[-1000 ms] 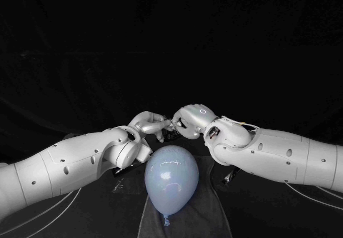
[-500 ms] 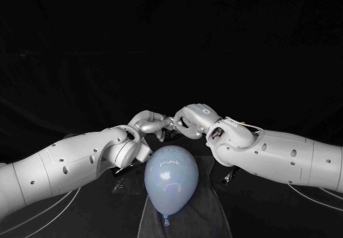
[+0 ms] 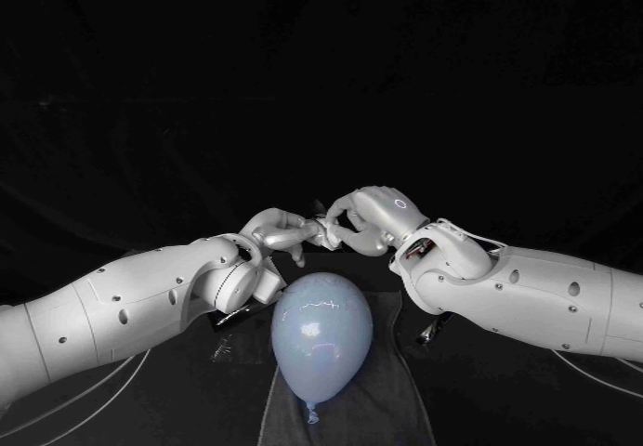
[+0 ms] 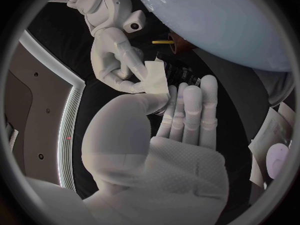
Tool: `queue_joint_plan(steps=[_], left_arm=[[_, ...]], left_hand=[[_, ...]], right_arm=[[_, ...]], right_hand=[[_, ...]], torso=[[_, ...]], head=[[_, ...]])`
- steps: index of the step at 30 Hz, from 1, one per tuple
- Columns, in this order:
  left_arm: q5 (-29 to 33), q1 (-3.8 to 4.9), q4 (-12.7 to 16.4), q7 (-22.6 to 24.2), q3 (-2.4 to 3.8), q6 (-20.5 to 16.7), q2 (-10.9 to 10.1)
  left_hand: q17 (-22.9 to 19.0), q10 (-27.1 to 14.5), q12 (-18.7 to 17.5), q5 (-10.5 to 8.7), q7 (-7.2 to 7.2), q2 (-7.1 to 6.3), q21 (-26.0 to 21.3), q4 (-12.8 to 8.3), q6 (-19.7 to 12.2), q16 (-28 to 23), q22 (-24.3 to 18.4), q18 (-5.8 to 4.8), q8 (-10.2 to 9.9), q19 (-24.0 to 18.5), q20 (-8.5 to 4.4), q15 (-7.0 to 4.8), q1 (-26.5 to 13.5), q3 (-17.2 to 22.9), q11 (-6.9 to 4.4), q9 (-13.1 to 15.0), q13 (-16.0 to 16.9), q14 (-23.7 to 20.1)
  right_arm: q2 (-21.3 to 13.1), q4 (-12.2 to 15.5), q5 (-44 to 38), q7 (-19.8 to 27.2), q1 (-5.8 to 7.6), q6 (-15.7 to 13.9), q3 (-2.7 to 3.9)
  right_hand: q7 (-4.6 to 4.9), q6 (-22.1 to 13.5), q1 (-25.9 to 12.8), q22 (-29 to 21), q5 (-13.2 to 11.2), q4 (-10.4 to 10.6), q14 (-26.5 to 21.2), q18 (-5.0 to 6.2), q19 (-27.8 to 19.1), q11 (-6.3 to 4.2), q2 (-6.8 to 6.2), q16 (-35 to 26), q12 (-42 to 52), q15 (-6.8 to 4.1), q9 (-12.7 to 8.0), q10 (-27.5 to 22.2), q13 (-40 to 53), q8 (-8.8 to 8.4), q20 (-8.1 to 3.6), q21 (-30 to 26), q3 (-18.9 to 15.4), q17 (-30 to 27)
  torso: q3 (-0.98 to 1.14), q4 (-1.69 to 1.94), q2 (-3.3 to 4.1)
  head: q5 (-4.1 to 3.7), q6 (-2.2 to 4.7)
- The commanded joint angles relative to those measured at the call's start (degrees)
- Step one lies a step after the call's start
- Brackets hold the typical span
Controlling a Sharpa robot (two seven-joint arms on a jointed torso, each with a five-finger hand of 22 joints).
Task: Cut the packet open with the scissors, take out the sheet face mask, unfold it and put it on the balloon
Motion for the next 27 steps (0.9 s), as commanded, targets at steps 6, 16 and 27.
queue_joint_plan(steps=[6, 16, 27], left_arm=[[-1.53, 0.1, -0.66, -2.1, 0.05, 1.06, 0.54], [-1.64, 0.11, -1.56, -2.4, 0.04, 1.03, 1.14], [-1.61, 0.11, -2.97, -1.53, 0.01, 2.61, -0.52]], left_hand=[[0.08, 0.49, -0.21, 0.32, 0.47, 0.48, 0.3, -4.46, -0.09, 0.37, 0.08, 0.81, 0.24, -0.31, -0.07, -0.05, -0.15, 4.86, 0.02, 0.09, 0.06, 0.48], [0.16, 0.55, -0.23, 0.32, 0.47, 0.49, 0.31, -4.46, -0.1, 0.4, 0.08, 0.81, 0.23, -0.29, -0.07, -0.05, -0.17, 4.86, 0.02, 0.13, 0.07, 0.54], [0.23, 0.67, -0.28, 0.32, 0.48, 0.51, 0.35, -4.47, -0.13, 0.45, 0.09, 0.82, 0.2, -0.26, -0.07, -0.05, -0.21, 4.88, 0.01, 0.21, 0.09, 0.63]], right_arm=[[-0.78, 1.42, 8.06, 4.67, 0.49, -5.56, 0.83], [-1.37, 1.77, 17.45, 8.39, 1.23, -5.48, 1.49], [-6.46, 4.26, 24.84, 10.79, 2.07, -4.99, 2.05]], right_hand=[[-0.2, 0.07, -0.12, 11.17, 0.28, 0.22, 6.07, -0.47, 0.77, -0.55, 0.32, 0.2, 0.14, -0.45, 2.35, 2.63, 11.01, 1.54, -0.32, 0.16, -0.05, 15.06], [-0.14, -0.23, 0.1, 11.08, 0.28, 0.03, 6.07, -0.41, 0.66, -0.53, 0.38, 0.2, -0.09, -0.48, 2.53, 2.49, 10.86, 1.73, -0.38, -0.21, 0.08, 15.06], [-0.08, -0.45, 0.23, 11.05, 0.28, -0.11, 6.07, -0.39, 0.62, -0.49, 0.4, 0.2, -0.26, -0.47, 2.65, 2.38, 10.76, 1.85, -0.4, -0.34, 0.18, 15.06]], torso=[[-0.02, 0.02, -0.05], [-0.04, 0.06, -0.04], [0.0, -0.04, -0.02]], head=[[-0.06, 0.09], [0.13, 0.39], [0.26, 0.51]])
